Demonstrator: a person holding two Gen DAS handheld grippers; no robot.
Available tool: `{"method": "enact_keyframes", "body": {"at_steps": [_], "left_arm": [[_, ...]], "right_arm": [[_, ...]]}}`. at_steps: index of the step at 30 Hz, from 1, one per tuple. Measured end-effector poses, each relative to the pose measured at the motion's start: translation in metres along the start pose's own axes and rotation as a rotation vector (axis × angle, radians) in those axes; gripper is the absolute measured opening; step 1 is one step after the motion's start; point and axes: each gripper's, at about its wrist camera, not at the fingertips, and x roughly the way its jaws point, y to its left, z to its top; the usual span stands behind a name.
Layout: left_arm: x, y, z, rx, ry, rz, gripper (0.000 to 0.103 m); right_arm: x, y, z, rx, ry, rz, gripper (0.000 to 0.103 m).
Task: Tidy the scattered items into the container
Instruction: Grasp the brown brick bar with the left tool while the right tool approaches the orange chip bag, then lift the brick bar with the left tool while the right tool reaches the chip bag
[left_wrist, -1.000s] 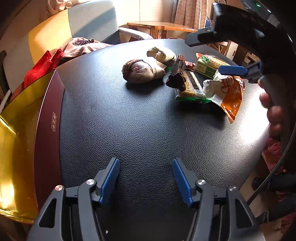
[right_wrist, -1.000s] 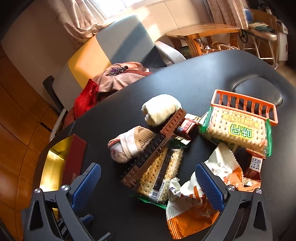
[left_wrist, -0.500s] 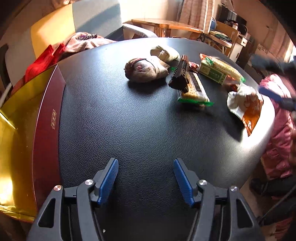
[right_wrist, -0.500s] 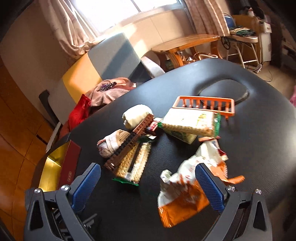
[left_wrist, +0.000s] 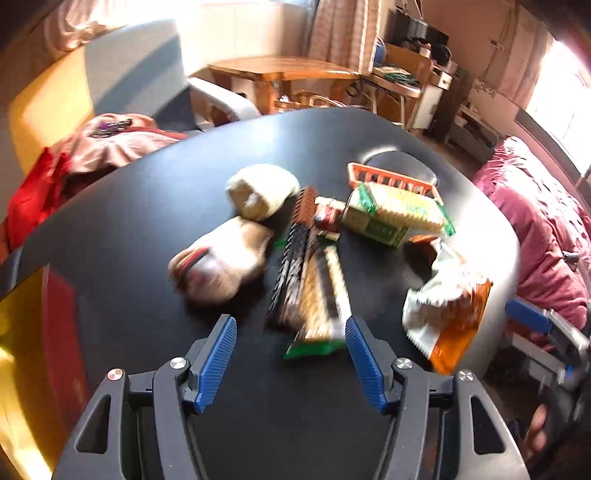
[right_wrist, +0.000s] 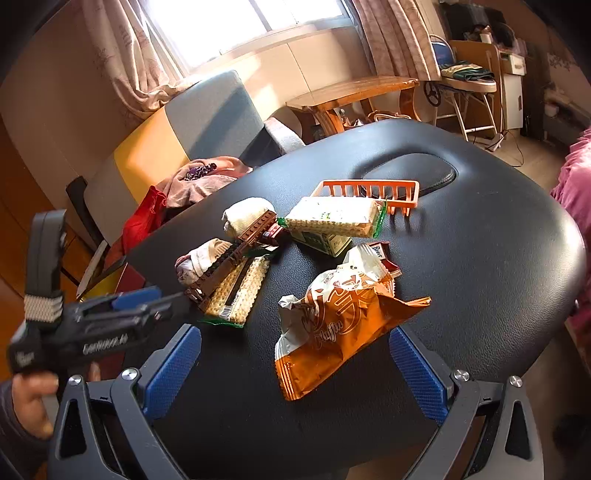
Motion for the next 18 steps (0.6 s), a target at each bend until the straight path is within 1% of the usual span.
{"method": "enact_keyframes", "body": {"at_steps": [4,7,9,11,12,13,14,17,18], "left_arm": [[0.020,-0.001,0.023,0.008,0.030,-0.013,0.058],[0.033,-0.002,0.032,0.046,0.053,0.004,0.057],[0.041,-0.003,0.038,0.067,0.073,0.010,0.048],[0.050,-0.002,0.041,0.079,0.097,0.019,0.042],[0.048,-0.001,0.038,0.073,0.090,0.014,0.037],[0.046,0.001,0.036,0.068,0.083,0.010,0.034],[0.044,0.002,0.034,0.063,0.075,0.005,0.032],[0.037,0.006,0.026,0.048,0.053,-0.008,0.022],[0.035,0.008,0.024,0.042,0.045,-0.013,0.022]], "right_arm": [[0.003,0.000,-0.002,-0.011,0.007,-0.005,0.103],[0.006,-0.005,-0.004,0.000,0.012,-0.006,0.103],[0.009,-0.007,-0.005,0.008,0.017,-0.008,0.103],[0.012,-0.010,-0.005,0.014,0.023,-0.011,0.103],[0.014,-0.010,-0.006,0.014,0.027,-0.012,0.103],[0.015,-0.010,-0.006,0.013,0.029,-0.015,0.103],[0.016,-0.010,-0.006,0.012,0.030,-0.018,0.103],[0.019,-0.010,-0.007,0.009,0.033,-0.026,0.103],[0.020,-0.011,-0.007,0.010,0.034,-0.030,0.103]]}}
